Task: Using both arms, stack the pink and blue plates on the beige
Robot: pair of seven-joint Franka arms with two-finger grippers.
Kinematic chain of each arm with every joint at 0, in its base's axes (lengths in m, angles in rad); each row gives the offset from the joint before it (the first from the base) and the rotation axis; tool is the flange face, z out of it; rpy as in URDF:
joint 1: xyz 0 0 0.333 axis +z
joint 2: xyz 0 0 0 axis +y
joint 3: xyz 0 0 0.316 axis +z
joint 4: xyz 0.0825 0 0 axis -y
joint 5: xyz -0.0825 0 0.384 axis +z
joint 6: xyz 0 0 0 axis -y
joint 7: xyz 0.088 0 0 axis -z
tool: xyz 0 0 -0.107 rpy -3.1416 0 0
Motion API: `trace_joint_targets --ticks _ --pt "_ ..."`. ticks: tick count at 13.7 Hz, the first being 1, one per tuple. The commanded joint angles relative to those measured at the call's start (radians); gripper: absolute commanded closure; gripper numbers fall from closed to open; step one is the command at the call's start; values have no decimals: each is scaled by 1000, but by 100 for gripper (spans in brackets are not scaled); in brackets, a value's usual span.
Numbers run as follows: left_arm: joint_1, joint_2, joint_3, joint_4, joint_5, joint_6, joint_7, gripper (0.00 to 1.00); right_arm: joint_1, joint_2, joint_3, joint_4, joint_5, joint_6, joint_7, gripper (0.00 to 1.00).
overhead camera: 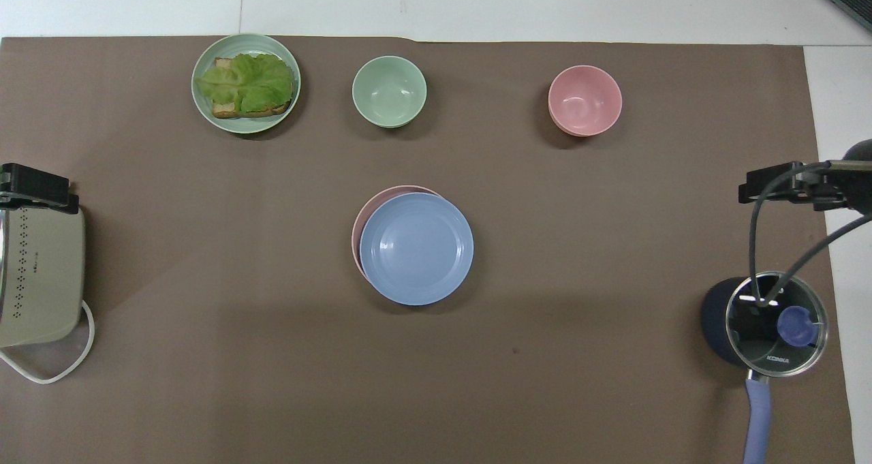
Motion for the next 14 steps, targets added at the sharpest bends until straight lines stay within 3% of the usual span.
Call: trace_joint_targets --ticks 1,4,14 --pt "2 -4 -1 -1 6 -8 -4 0 -8 -5 3 38 -21 -47 -19 0" --pt "2 -2 -1 -1 6 -8 -4 0 -6 -50 9 -22 -22 -32 -21 0" --pt "2 -2 -1 -1 6 -8 -4 0 0 -63 11 -16 -84 -107 -68 0"
